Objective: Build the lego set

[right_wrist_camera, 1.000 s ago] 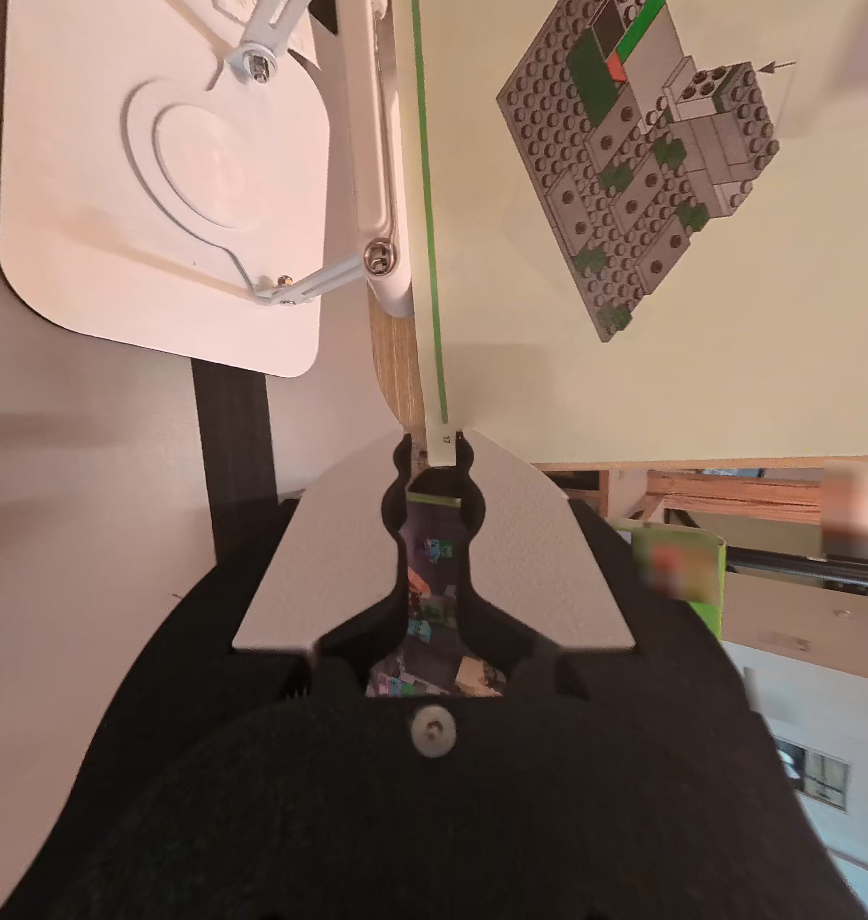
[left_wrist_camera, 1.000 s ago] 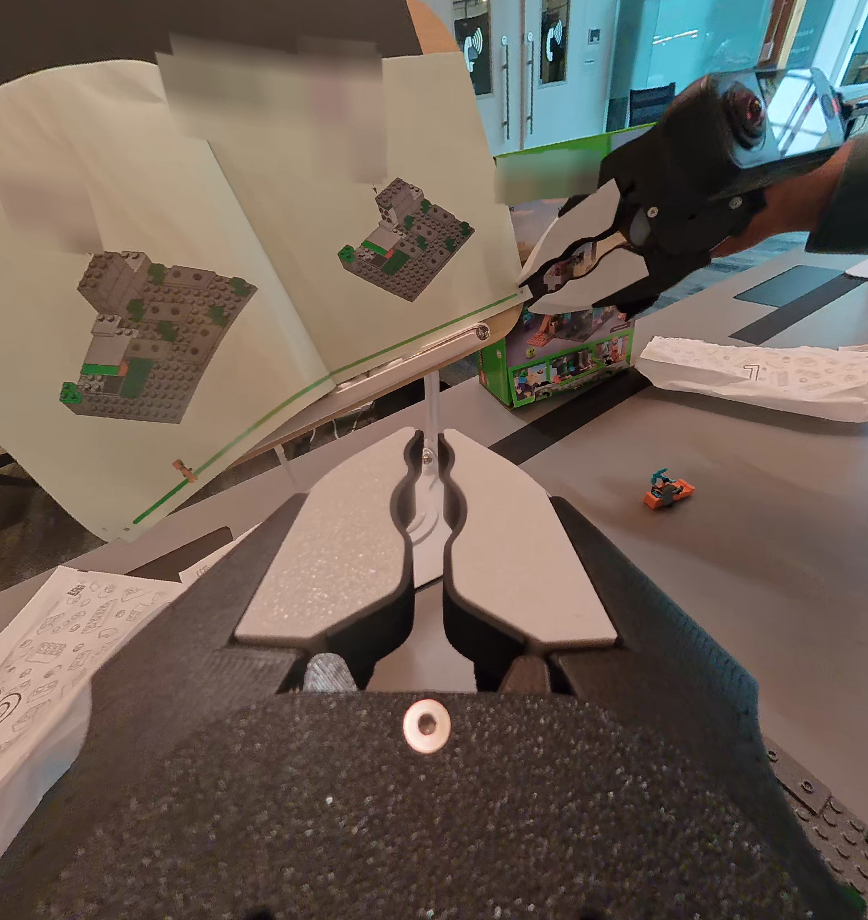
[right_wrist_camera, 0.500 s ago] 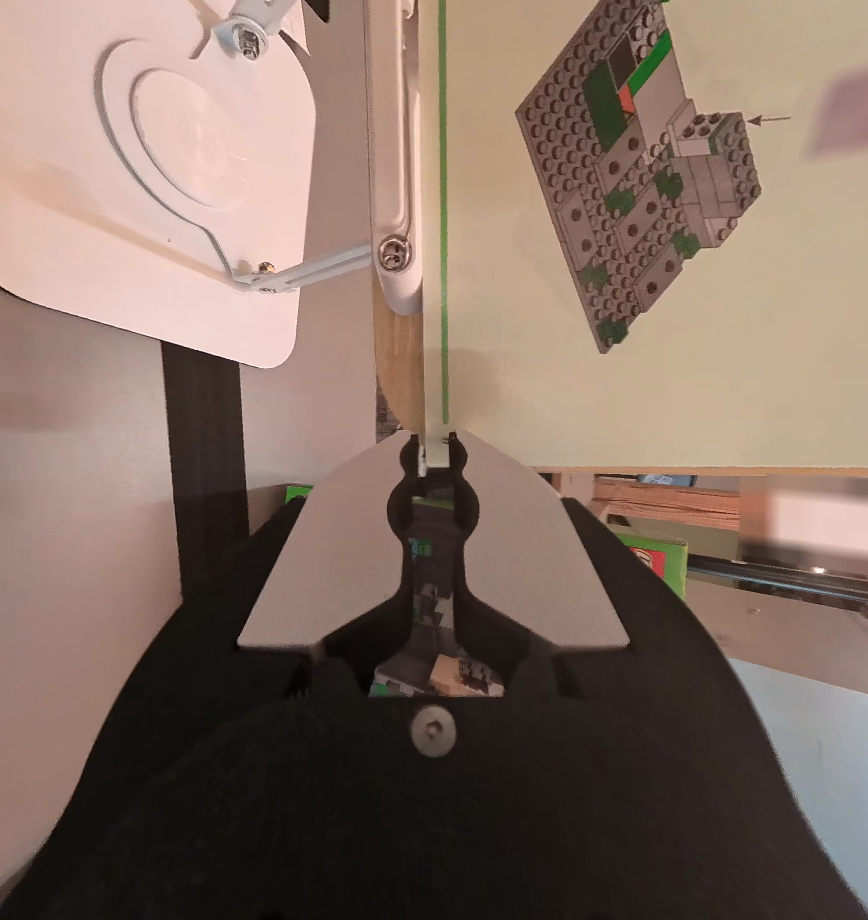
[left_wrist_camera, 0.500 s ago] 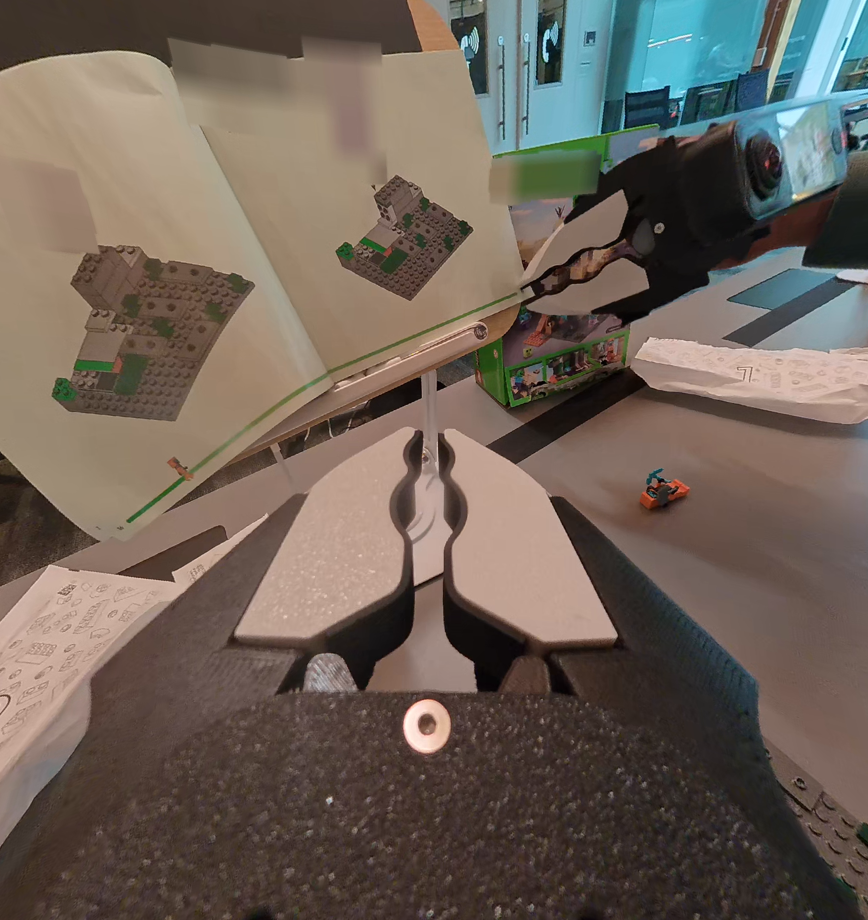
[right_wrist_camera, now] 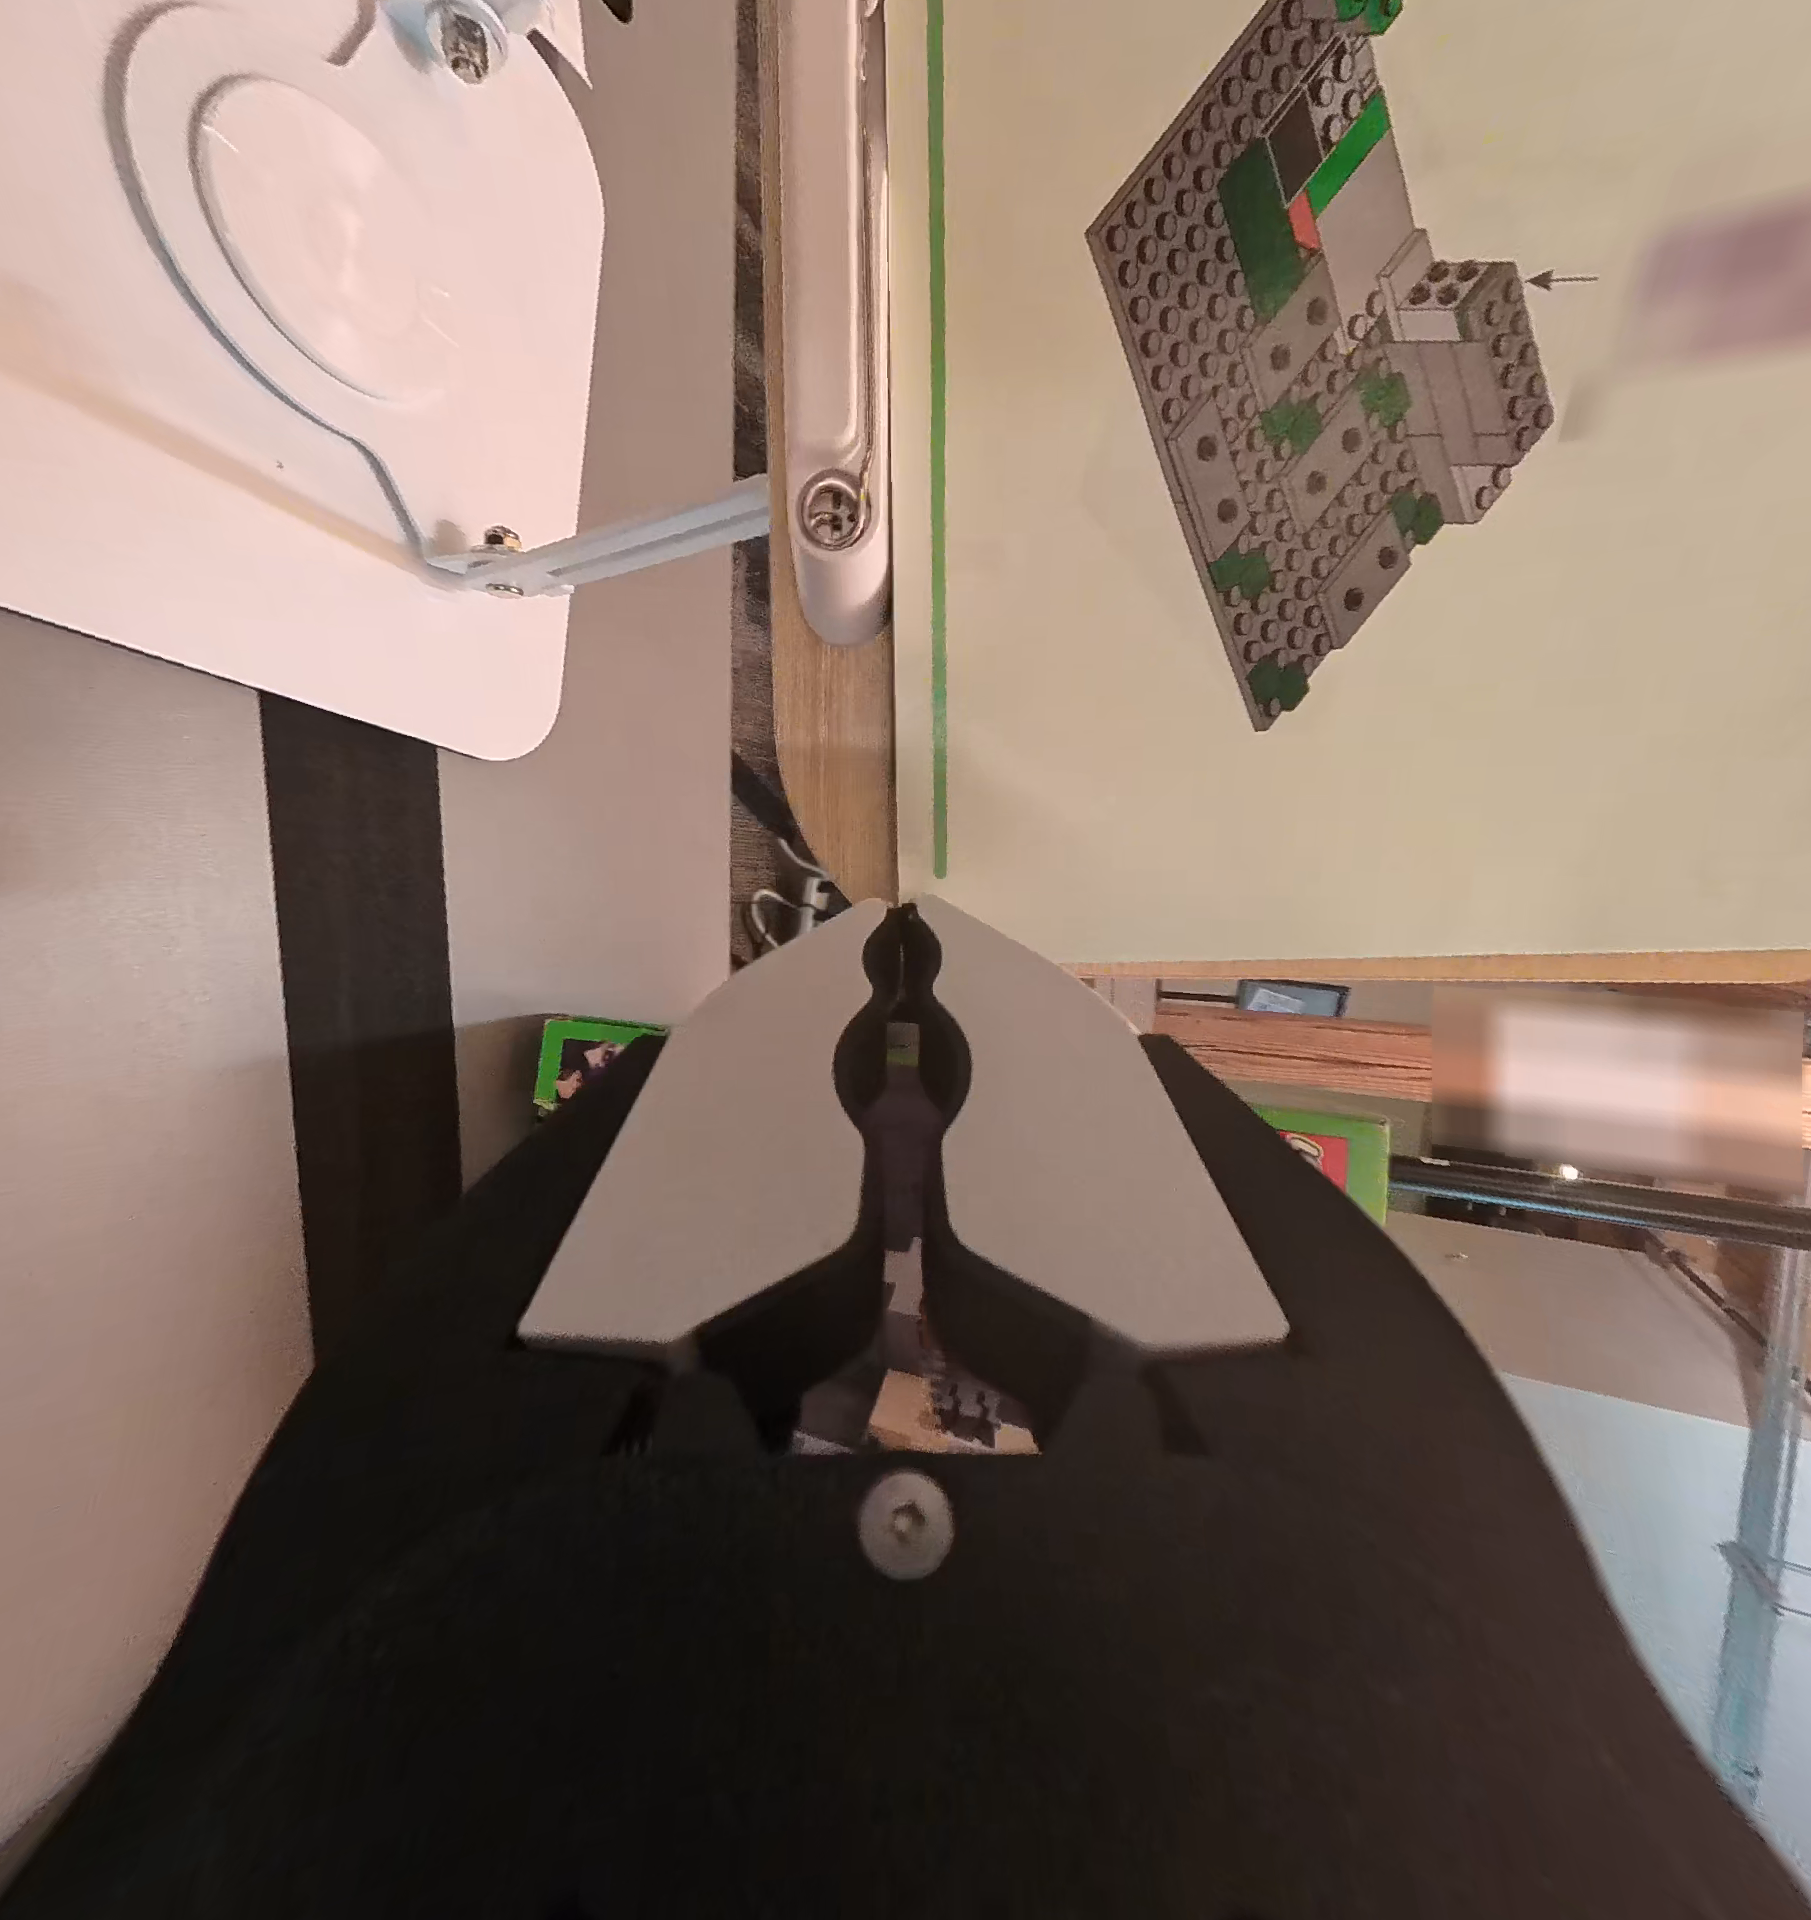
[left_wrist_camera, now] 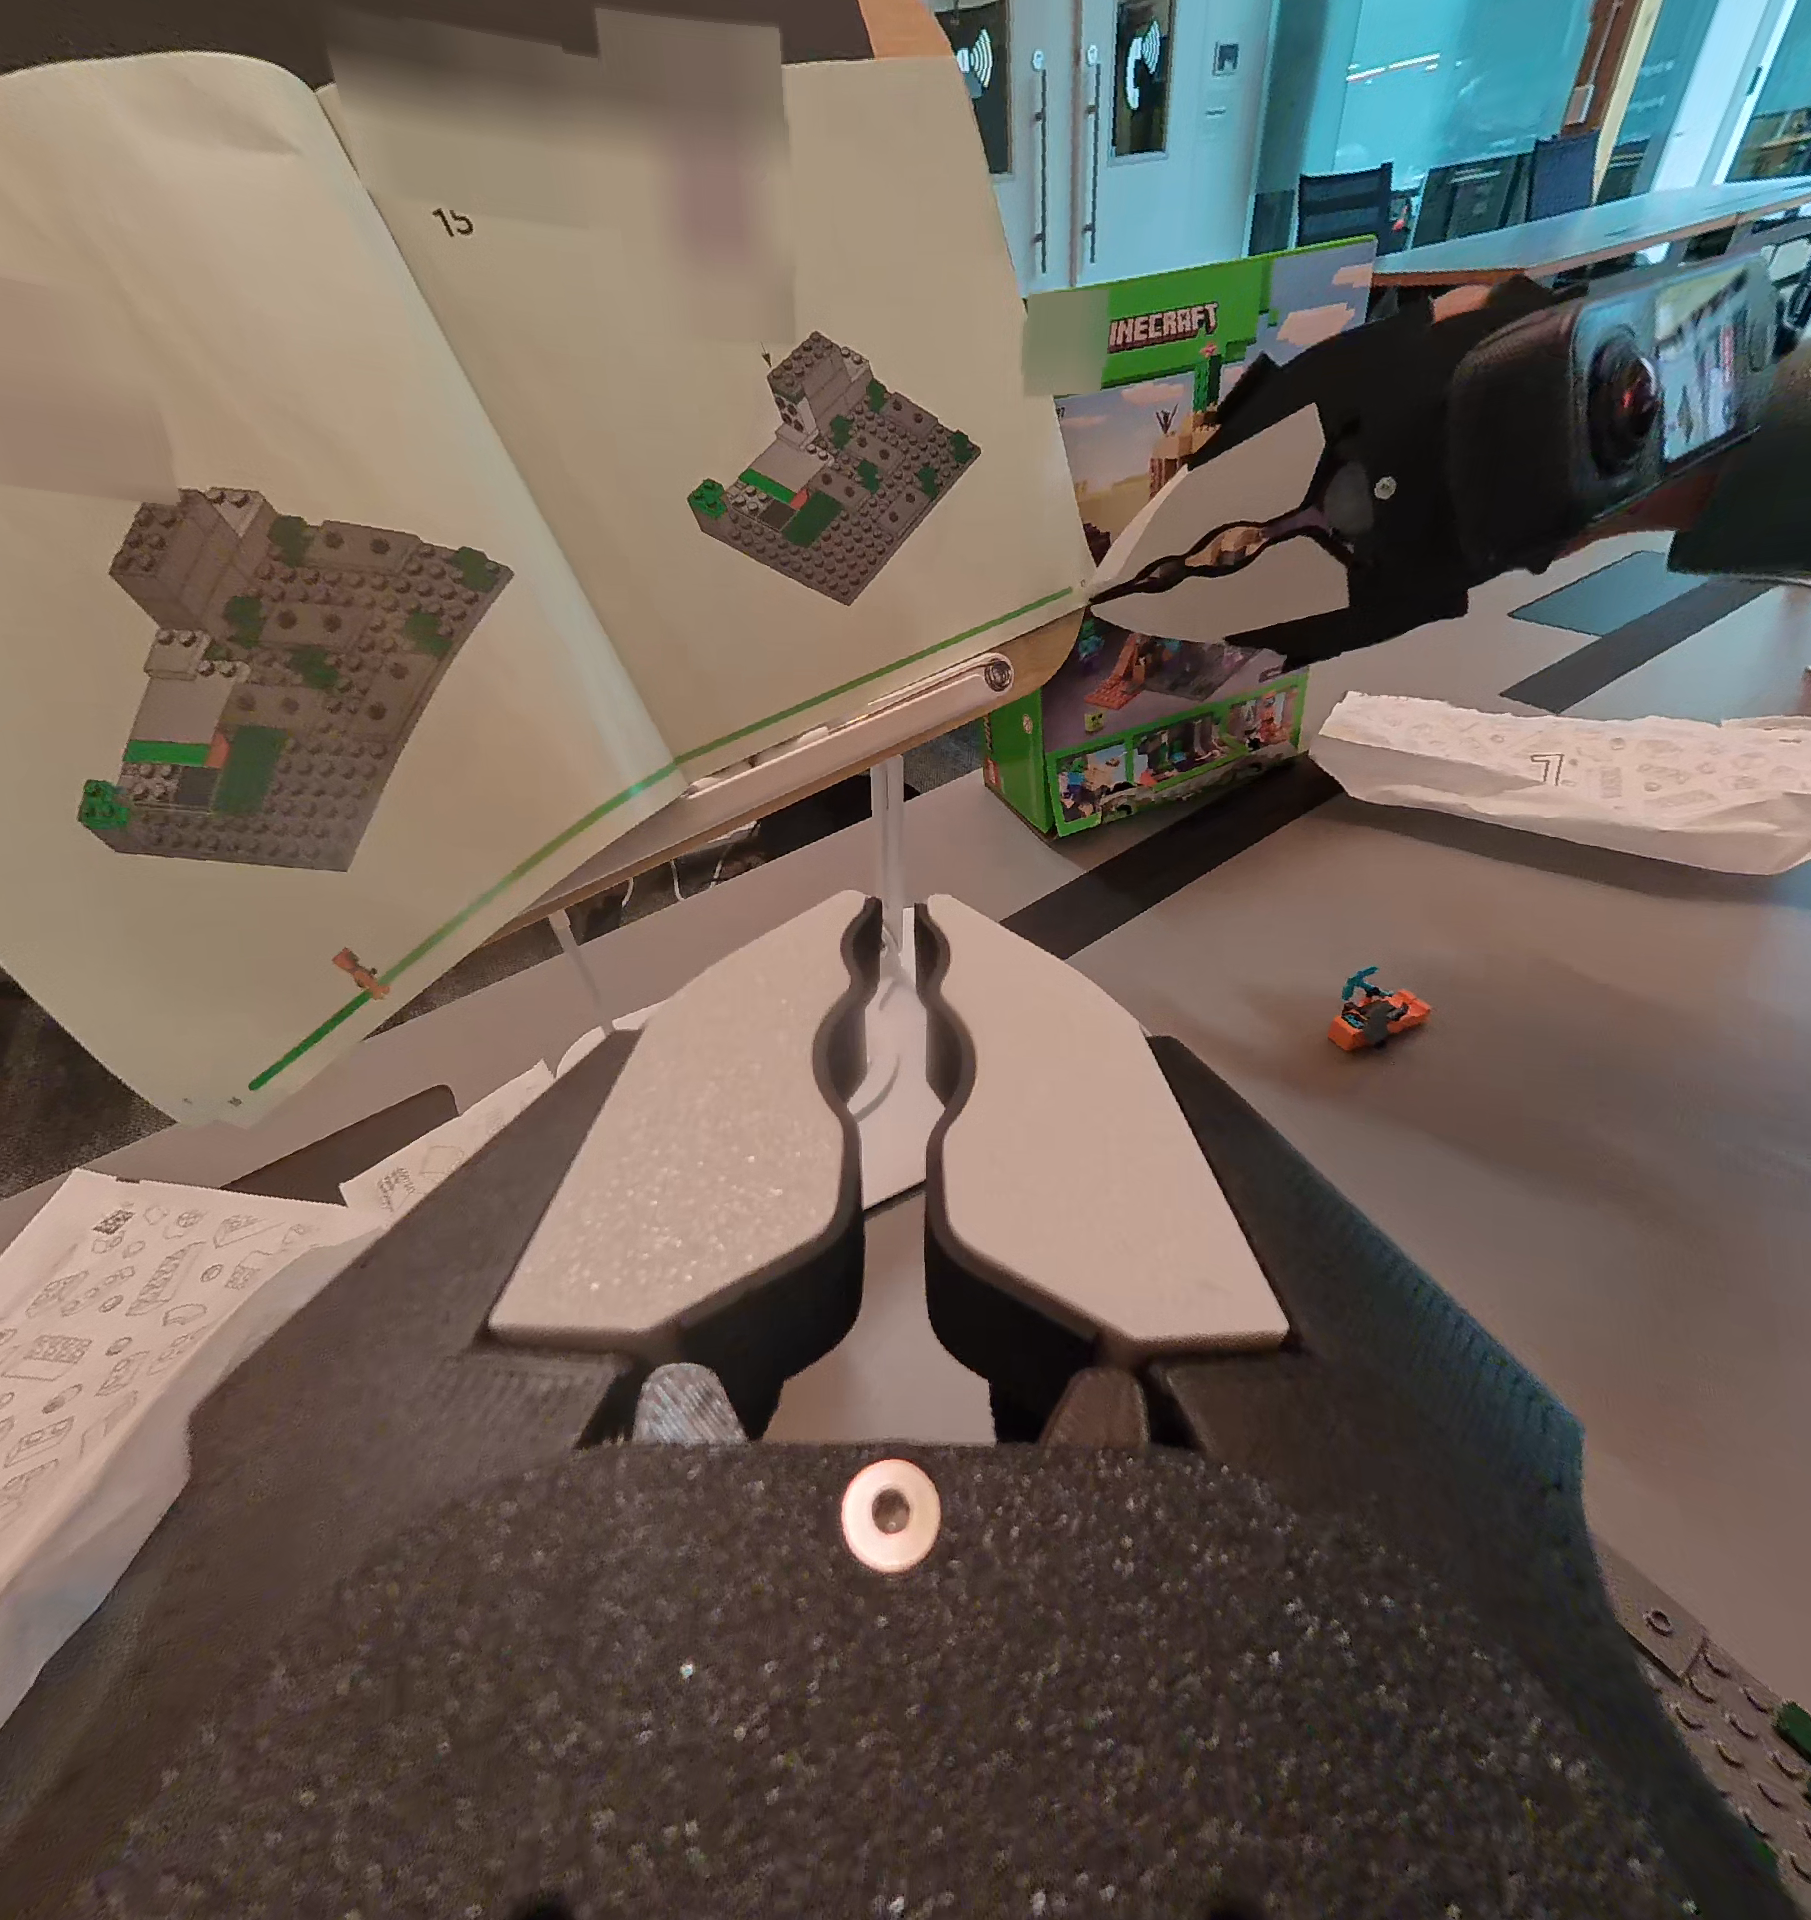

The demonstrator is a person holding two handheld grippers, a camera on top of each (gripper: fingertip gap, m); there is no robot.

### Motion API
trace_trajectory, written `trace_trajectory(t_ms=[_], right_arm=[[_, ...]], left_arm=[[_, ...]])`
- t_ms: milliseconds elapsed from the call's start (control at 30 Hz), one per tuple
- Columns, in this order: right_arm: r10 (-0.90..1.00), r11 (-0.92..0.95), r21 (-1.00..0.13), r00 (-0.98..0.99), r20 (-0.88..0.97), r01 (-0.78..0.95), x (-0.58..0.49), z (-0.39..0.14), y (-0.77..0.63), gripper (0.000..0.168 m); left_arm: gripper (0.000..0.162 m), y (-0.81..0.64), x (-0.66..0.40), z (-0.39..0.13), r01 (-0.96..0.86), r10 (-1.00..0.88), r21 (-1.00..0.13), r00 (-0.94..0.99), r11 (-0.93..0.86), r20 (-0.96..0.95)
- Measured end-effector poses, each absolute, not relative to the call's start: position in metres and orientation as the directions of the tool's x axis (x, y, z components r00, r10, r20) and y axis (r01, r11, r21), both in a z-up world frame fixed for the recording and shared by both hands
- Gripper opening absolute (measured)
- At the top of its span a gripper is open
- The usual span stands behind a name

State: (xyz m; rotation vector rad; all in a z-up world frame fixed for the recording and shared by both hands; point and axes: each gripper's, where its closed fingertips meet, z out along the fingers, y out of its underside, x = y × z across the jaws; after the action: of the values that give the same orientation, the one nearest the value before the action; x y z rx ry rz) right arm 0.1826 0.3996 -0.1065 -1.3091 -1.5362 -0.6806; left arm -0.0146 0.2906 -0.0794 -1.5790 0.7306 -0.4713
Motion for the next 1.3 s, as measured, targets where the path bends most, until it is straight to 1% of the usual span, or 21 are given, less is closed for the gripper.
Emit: trace_trajectory(t_ms=[100,233,300,367,500,533,600,667,833,1000,1167,1300], right_arm=[[0.474,0.244,-0.198,0.062,0.878,0.949,0.182,-0.110,0.397,0.000],[0.585,0.183,-0.272,0.118,0.803,0.945,0.183,-0.114,0.393,0.000],[0.610,0.160,-0.309,0.153,0.778,0.937,0.183,-0.111,0.394,0.000],[0.610,0.156,-0.324,0.167,0.774,0.933,0.181,-0.105,0.395,0.000],[0.586,0.199,-0.301,0.133,0.800,0.933,0.175,-0.100,0.390,0.000],[0.580,0.206,-0.289,0.122,0.806,0.935,0.175,-0.102,0.389,0.009],[0.556,0.212,-0.258,0.100,0.825,0.943,0.176,-0.107,0.389,0.014],[0.515,0.224,-0.218,0.074,0.854,0.950,0.176,-0.110,0.391,0.014],[0.424,0.243,-0.167,0.050,0.904,0.955,0.176,-0.107,0.397,0.012],[0.376,0.261,-0.114,0.008,0.927,0.959,0.177,-0.109,0.397,0.000],[0.404,0.255,-0.120,0.007,0.915,0.959,0.179,-0.111,0.395,0.000],[0.488,0.225,-0.170,0.040,0.872,0.959,0.181,-0.111,0.392,0.000]], left_arm=[[0.006,0.290,-0.014,-0.080,-0.184,-0.694,-0.982,0.711,-0.029,-0.113],[0.006,0.290,-0.013,-0.080,-0.186,-0.697,-0.982,0.709,-0.031,-0.112],[0.006,0.290,-0.012,-0.081,-0.188,-0.698,-0.982,0.708,-0.032,-0.113],[0.006,0.290,-0.012,-0.081,-0.190,-0.697,-0.981,0.708,-0.032,-0.114],[0.006,0.290,-0.014,-0.079,-0.184,-0.696,-0.982,0.709,-0.032,-0.110],[0.006,0.290,-0.014,-0.079,-0.182,-0.697,-0.983,0.709,-0.033,-0.108],[0.006,0.290,-0.013,-0.079,-0.183,-0.698,-0.983,0.708,-0.033,-0.109],[0.006,0.289,-0.013,-0.079,-0.186,-0.698,-0.982,0.707,-0.030,-0.113],[0.006,0.291,-0.014,-0.080,-0.184,-0.697,-0.982,0.709,-0.035,-0.109],[0.006,0.291,-0.014,-0.081,-0.188,-0.697,-0.981,0.708,-0.037,-0.109],[0.006,0.291,-0.012,-0.084,-0.195,-0.703,-0.980,0.703,-0.045,-0.108],[0.006,0.290,-0.011,-0.084,-0.197,-0.705,-0.979,0.700,-0.043,-0.110]])
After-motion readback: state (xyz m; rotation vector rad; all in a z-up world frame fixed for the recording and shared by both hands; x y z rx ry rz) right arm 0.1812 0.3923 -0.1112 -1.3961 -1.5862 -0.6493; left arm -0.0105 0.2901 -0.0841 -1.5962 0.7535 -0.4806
